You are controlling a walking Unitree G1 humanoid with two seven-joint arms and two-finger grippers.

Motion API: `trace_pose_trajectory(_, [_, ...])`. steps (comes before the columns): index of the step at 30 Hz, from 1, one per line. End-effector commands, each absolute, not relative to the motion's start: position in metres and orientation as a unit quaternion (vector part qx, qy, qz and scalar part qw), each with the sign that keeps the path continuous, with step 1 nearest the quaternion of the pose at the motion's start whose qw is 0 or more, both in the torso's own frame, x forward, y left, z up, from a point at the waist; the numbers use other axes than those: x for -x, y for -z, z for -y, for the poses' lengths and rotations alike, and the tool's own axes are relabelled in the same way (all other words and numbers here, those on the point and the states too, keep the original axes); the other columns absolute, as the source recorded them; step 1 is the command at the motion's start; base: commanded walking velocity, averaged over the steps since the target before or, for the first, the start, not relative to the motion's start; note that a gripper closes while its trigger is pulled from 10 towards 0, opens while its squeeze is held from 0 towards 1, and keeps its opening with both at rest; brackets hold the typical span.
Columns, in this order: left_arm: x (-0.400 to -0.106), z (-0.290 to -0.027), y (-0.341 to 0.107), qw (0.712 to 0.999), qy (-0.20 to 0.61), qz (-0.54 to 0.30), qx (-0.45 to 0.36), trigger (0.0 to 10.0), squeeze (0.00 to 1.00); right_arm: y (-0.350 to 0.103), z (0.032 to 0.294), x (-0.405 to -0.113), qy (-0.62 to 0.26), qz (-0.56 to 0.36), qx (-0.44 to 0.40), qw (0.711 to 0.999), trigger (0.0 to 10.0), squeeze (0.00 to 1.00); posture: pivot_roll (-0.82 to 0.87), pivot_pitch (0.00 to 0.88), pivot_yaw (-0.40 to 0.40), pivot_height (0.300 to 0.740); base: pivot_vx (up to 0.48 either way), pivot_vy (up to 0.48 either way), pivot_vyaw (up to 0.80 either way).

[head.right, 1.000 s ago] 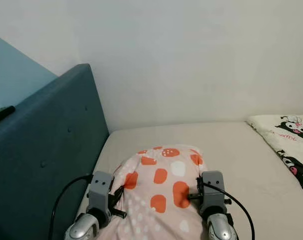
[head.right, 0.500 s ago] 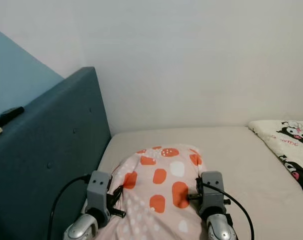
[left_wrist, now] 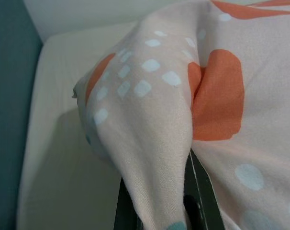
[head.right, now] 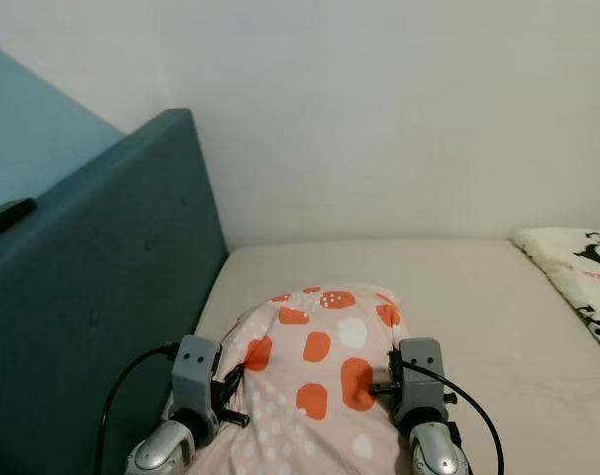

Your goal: Clean up the room

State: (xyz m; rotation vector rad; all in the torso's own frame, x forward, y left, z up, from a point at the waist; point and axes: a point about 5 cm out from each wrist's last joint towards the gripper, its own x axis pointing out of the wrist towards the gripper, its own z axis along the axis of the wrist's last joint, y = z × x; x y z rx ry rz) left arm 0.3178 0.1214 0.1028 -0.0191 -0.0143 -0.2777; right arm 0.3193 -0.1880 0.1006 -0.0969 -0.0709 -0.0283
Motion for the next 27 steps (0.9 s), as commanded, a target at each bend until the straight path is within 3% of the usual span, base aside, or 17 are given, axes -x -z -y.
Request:
trace_pose_trajectory(1, [-0.3179,-0.1301,-0.1061,0.993,0.118,0.021,0.010,10.0,0.00,-0.1049,0.1873,-0.3190,0.014,0.051,0.042,0.998,10.0,0.00,0.00,0.118,0.021,0.740,0.000,0.000,0.00])
trace_pose_trajectory(9, [-0.3188,-0.1291,-0.1083,0.992,0.123,0.025,0.015,10.0,0.00,-0.1051,0.1874,-0.3190,0.015,0.052,0.042,0.998,10.0,0.00,0.00,0.119,0.021,0.740,0.000,0.000,0.00])
trace_pose_trajectory(27, [-0.3176,-0.1272,-0.1091,0.990,0.133,0.028,0.025,10.0,0.00,-0.1049,0.1875,-0.3190,0.013,0.051,0.042,0.998,10.0,0.00,0.00,0.110,0.018,0.740,0.326,0.000,0.00])
